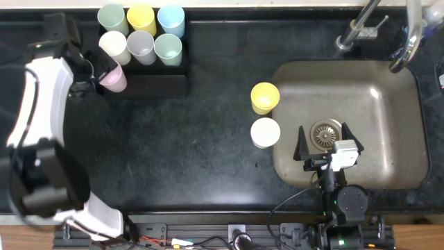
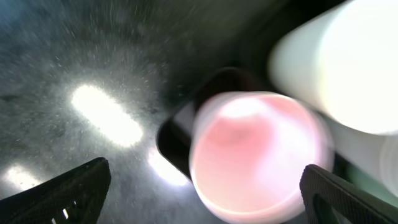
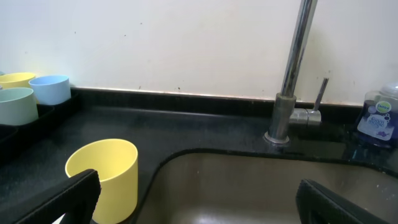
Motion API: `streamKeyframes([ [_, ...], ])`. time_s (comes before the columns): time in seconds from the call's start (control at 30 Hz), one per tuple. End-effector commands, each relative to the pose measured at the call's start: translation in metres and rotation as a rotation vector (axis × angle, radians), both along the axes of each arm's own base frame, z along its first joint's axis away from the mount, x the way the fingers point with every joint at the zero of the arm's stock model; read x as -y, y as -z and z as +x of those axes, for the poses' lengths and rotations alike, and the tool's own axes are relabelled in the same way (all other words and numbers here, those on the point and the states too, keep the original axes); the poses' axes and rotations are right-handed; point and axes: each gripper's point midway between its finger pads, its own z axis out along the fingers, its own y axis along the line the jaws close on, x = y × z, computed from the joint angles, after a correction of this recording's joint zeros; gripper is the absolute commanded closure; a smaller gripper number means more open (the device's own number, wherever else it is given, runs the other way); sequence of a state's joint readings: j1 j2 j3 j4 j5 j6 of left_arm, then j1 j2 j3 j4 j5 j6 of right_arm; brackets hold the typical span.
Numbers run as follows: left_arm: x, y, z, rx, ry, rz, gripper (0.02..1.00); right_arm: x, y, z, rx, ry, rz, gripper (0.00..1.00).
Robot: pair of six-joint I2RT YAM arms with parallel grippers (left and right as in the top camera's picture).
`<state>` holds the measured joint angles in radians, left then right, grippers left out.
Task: Store Cups
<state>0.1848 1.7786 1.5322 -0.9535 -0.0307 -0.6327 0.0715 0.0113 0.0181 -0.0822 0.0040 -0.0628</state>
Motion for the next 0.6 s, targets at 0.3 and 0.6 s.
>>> streamKeyframes([
  [0.3,0.230,-0.094,-0.008,0.308,0.568,0.062,0.018,0.001,0.004,0.000,-0.001,0.002,0.007,0.005],
  [0.6,0.388,-0.058,-0.055,0.314,0.923,-0.037,0.018,0.001,0.004,0.000,-0.001,0.002,0.007,0.003],
])
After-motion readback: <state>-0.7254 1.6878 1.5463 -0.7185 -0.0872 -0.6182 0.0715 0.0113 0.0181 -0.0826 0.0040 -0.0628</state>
